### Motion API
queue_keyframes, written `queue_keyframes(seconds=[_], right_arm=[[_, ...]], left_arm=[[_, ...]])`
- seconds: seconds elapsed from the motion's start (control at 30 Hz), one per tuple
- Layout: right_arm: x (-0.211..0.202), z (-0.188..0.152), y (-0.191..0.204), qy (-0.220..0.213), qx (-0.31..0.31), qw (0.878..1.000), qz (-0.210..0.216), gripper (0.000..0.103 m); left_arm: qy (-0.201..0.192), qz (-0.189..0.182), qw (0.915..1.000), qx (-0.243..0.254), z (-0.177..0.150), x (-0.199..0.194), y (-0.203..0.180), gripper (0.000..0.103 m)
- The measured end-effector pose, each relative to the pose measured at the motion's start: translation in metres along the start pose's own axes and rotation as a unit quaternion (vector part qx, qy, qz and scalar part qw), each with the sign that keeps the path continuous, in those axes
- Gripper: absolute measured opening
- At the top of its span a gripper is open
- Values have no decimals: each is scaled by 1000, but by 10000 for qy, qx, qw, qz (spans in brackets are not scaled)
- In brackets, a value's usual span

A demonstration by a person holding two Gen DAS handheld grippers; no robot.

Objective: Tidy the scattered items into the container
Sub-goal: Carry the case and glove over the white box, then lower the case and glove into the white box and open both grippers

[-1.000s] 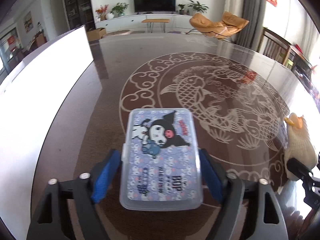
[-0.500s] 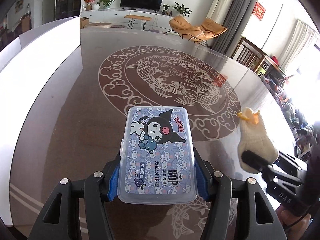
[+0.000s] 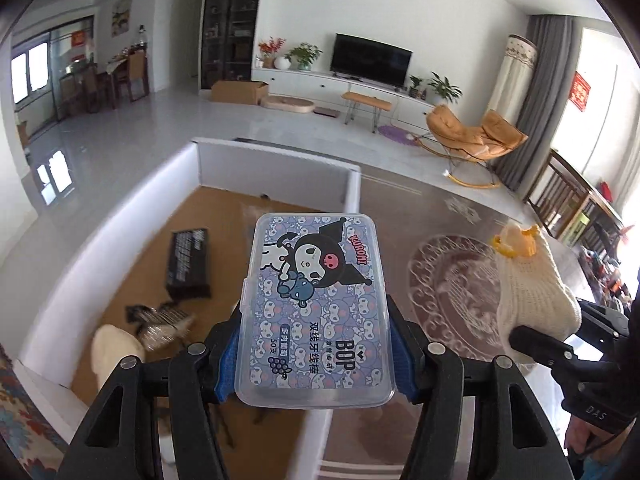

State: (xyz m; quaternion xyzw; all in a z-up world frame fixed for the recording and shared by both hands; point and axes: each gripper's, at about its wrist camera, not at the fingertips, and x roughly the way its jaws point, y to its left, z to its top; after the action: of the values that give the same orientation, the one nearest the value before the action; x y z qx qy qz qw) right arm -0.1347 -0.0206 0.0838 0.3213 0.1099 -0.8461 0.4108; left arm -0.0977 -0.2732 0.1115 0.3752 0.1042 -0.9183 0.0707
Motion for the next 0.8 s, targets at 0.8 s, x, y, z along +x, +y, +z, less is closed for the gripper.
queue_keyframes(seconds=[0.8], right_arm=[[324, 121, -51, 2395, -398, 9683, -586, 55]], left_arm=[[1781, 501, 9766, -1095, 52, 224, 78, 66]])
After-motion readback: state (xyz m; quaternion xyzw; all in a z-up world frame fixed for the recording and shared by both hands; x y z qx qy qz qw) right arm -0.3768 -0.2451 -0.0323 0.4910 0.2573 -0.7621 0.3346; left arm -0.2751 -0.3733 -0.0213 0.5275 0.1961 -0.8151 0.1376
